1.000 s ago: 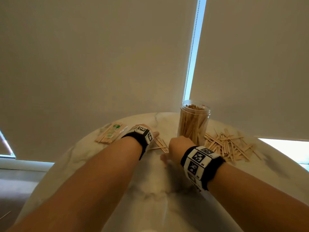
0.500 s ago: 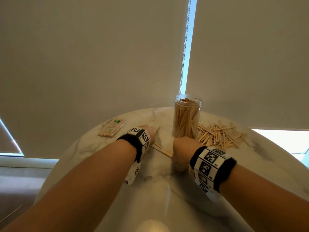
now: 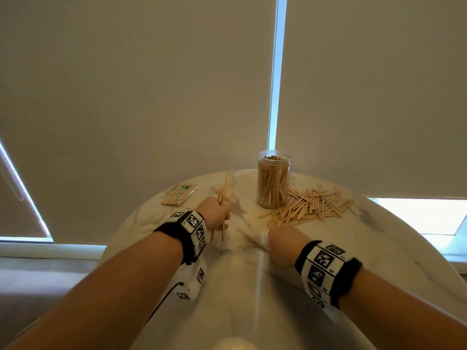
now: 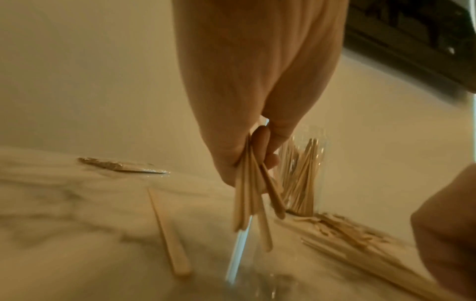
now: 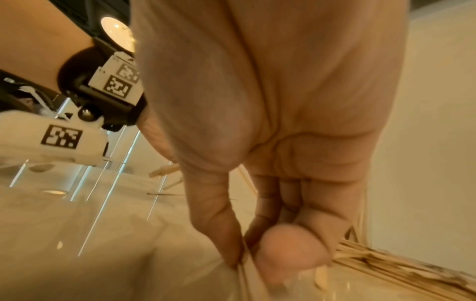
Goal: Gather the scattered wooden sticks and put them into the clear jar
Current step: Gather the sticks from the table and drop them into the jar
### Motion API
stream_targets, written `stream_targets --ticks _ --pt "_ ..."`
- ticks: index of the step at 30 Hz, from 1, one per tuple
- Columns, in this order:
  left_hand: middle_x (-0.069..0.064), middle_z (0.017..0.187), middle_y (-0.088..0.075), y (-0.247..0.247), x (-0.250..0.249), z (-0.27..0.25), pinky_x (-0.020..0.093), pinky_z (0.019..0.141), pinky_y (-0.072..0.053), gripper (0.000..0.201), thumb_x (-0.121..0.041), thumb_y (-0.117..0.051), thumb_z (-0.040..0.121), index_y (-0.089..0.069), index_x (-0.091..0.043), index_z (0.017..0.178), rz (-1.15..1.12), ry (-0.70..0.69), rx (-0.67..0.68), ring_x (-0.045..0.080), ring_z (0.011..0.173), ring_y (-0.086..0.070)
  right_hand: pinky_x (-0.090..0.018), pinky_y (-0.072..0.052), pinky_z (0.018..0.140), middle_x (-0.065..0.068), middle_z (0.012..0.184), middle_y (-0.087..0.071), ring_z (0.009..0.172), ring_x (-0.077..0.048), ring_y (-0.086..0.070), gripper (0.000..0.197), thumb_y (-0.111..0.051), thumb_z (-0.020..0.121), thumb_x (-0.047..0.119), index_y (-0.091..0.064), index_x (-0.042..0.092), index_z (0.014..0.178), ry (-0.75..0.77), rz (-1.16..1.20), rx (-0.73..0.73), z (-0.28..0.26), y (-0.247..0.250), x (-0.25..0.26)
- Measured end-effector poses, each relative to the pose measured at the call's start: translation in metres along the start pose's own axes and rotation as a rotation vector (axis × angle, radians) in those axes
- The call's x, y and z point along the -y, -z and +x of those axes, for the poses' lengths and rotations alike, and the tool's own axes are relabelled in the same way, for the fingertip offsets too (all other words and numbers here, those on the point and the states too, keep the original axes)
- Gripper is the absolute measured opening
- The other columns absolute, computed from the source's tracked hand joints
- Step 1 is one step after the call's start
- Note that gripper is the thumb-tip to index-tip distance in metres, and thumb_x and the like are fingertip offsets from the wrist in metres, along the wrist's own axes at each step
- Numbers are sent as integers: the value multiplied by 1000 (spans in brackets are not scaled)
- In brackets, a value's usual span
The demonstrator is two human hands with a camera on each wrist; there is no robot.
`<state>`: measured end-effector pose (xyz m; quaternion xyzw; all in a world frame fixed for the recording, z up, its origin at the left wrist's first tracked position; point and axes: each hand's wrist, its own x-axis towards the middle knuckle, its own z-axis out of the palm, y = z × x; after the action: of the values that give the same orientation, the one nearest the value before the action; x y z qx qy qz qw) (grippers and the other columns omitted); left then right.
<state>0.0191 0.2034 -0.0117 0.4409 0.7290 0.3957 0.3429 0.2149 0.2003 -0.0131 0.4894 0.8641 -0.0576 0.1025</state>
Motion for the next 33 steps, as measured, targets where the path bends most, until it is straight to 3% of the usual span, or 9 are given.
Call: stream_targets --ticks 5,9,11,15,20,24,26,30,33 --pt "4 68 -49 -1 -7 -31 32 62 -55 15 -13 -45 99 -58 -8 95 -377 100 36 12 51 -42 -31 -50 87 -11 117 -64 109 -27 -63 27 -54 97 20 -62 5 119 -42 93 -6 -14 -5 -3" --pt "8 87 -53 -4 3 -50 31 64 -57 22 -27 -51 102 -60 -8 96 -337 21 73 18 75 -52 -30 -51 69 -8 87 -63 79 -22 -60 15 -56 94 21 -63 9 87 -59 269 14 -24 4 -9" --pt "8 98 -54 -6 6 -57 30 64 -58 23 -29 -51 102 -60 -9 97 -323 -9 43 19 82 -53 -38 -56 74 -11 78 -62 73 -25 -60 18 -58 90 16 -57 11 73 -57 429 -28 -27 10 -13" --pt "6 107 -58 -9 0 -70 27 57 -54 27 -29 -44 105 -60 -8 110 -375 3 36 17 84 -53 -40 -63 74 -22 85 -73 70 -26 -73 18 -66 88 7 -67 -10 91 1 837 -231 -36 26 -9" --pt "2 79 -61 -16 -20 -85 23 46 -35 48 -53 -34 103 -60 -13 98 -430 -40 109 12 61 -47 -36 -63 75 -9 84 -76 73 -18 -75 13 -70 92 18 -71 6 96 183 852 -235 -44 37 20" --pt "8 75 -56 -2 -21 -83 31 55 -39 37 -38 -38 105 -58 -11 88 -296 -108 63 19 58 -50 -29 -63 70 -11 85 -76 72 -18 -74 23 -72 91 24 -73 2 96 206 909 -259 -43 38 38" --pt "7 70 -59 16 -19 -78 31 57 -45 30 -29 -37 107 -54 -13 88 -279 -32 -31 20 59 -58 -31 -62 74 -9 86 -76 78 -22 -74 28 -72 90 35 -75 8 96 142 835 -179 -40 37 39" --pt "8 63 -48 50 -9 -62 29 44 -51 28 -11 -36 106 -45 -12 79 -246 127 -85 17 42 -50 -30 -48 70 -6 96 -68 84 -22 -61 38 -70 90 38 -72 6 109 16 150 -11 -28 27 28" --pt "7 66 -47 61 3 -45 40 66 -54 36 -19 -32 106 -49 -9 76 18 100 -103 21 53 -50 -30 -47 72 -11 99 -65 86 -24 -58 32 -67 91 30 -70 3 108 -13 -27 75 -20 15 19"
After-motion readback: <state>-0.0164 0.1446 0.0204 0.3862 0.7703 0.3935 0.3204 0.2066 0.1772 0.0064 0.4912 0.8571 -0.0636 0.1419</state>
